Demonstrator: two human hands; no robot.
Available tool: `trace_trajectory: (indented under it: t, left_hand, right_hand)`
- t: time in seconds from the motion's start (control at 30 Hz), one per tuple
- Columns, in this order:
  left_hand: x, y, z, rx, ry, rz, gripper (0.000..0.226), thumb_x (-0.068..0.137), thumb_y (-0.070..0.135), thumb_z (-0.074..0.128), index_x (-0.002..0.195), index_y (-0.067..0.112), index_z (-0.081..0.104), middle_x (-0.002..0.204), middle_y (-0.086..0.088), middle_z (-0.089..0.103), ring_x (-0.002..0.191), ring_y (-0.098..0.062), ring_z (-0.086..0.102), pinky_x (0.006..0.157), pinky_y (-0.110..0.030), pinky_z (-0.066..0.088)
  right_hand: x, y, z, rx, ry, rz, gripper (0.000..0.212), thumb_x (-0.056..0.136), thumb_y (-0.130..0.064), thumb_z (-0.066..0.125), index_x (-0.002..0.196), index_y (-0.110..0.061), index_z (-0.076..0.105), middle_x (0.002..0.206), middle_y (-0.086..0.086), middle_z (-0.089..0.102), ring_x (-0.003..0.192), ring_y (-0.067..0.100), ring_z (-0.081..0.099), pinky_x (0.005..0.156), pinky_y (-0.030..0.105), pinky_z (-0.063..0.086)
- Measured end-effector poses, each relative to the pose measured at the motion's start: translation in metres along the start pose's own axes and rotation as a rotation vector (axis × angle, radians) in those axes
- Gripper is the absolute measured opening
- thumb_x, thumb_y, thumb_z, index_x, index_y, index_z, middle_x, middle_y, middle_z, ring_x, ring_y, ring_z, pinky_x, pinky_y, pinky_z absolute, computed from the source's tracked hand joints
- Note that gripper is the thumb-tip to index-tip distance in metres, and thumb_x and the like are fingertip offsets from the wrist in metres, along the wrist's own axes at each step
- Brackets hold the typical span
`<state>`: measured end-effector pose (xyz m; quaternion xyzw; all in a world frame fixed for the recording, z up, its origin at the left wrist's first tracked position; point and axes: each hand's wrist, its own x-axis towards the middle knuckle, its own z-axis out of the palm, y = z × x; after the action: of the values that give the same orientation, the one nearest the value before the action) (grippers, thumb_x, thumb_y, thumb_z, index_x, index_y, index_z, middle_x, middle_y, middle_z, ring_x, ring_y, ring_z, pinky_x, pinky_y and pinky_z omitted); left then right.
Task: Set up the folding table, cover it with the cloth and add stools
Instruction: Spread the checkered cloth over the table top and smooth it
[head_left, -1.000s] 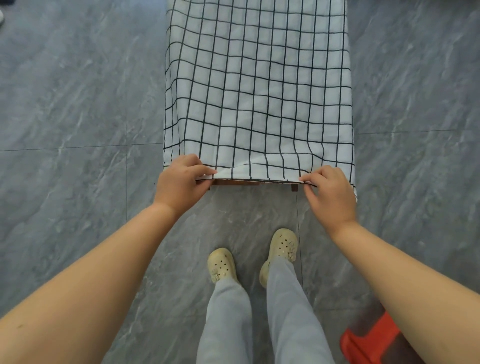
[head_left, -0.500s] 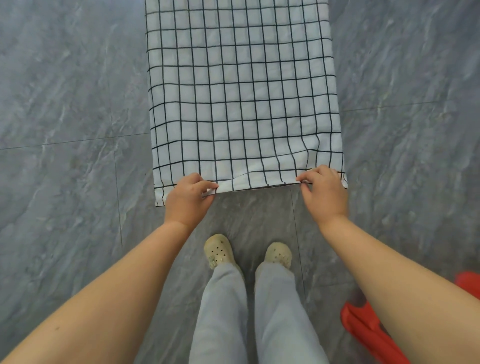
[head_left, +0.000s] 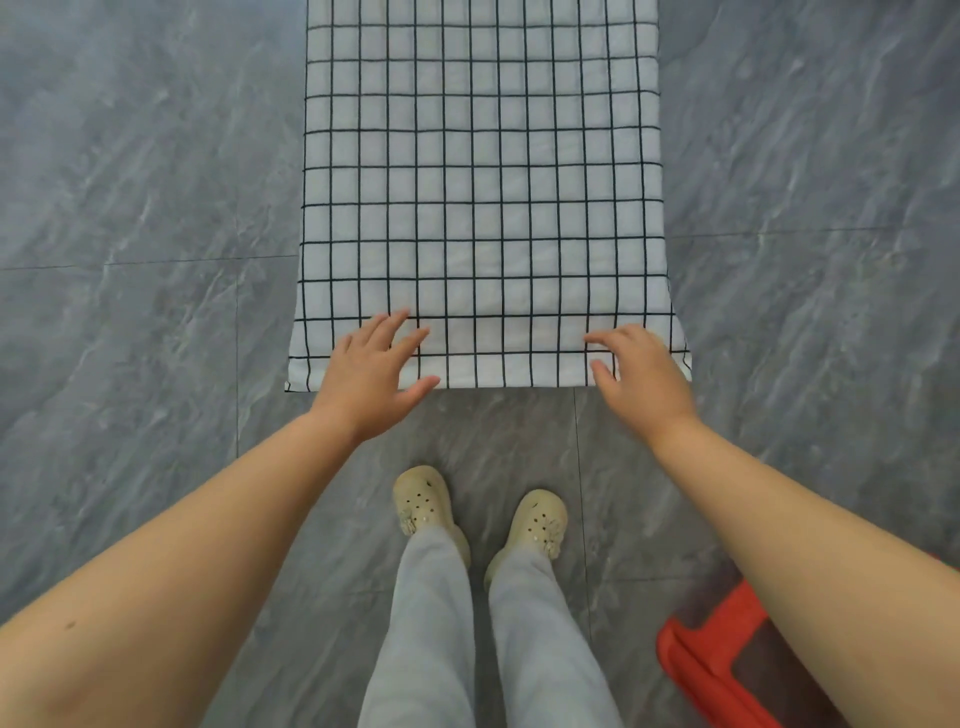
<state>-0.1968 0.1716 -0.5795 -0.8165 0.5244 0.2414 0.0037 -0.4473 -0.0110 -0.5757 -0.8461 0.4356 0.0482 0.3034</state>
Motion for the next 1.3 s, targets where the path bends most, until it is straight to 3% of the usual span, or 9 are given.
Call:
trace_trajectory:
  t: [0.13,0.27,0.83,1.03,1.3]
  left_hand:
    - [0.013,0.012,-0.016,0.025,-0.073,-0.071,0.08,0.089,0.061,0.042,0.151,0.031,0.002,0.16,0.001,-0.009,0.146,-0.023,-0.006,0.116,-0.051,0.012]
    - [0.022,0.023,-0.035,0.015,-0.112,-0.108,0.093,0.086,0.059,0.052,0.149,0.033,-0.012,0.156,0.003,-0.024,0.145,-0.023,-0.016,0.115,-0.056,0.01]
    - [0.173,-0.015,-0.095,0.0,-0.113,-0.143,0.091,0.085,0.056,0.056,0.151,0.03,-0.002,0.158,0.0,-0.019,0.146,-0.023,-0.013,0.115,-0.055,0.012]
    - [0.246,-0.062,-0.113,0.048,-0.223,-0.179,0.114,0.075,0.059,0.067,0.149,0.03,-0.015,0.154,0.0,-0.031,0.143,-0.027,-0.023,0.113,-0.061,0.011]
    - [0.327,-0.093,-0.137,0.146,-0.224,-0.19,0.129,0.064,0.074,0.062,0.144,0.026,-0.028,0.15,-0.003,-0.038,0.14,-0.031,-0.028,0.11,-0.064,0.008]
  right_hand:
    - [0.014,0.001,-0.021,0.032,-0.008,0.061,0.055,0.089,-0.024,0.062,0.141,-0.018,0.043,0.139,0.008,0.044,0.131,0.027,0.037,0.104,0.036,0.035]
    - [0.028,-0.002,-0.041,0.029,-0.047,0.088,0.073,0.085,-0.029,0.069,0.148,-0.026,0.031,0.156,0.009,0.021,0.143,0.029,0.02,0.112,0.045,0.029]
    - [0.189,-0.044,-0.072,-0.127,-0.112,0.085,0.09,0.081,-0.041,0.072,0.151,-0.029,0.017,0.161,0.007,0.0,0.148,0.027,-0.002,0.116,0.046,0.019]
    - [0.263,-0.053,-0.072,-0.221,-0.262,0.241,0.115,0.071,-0.044,0.08,0.152,-0.034,-0.003,0.159,0.006,-0.022,0.145,0.032,-0.021,0.115,0.059,0.017]
    - [0.327,-0.053,-0.072,-0.358,-0.331,0.298,0.129,0.067,-0.051,0.08,0.149,-0.032,-0.018,0.156,0.008,-0.029,0.144,0.036,-0.021,0.112,0.06,0.022]
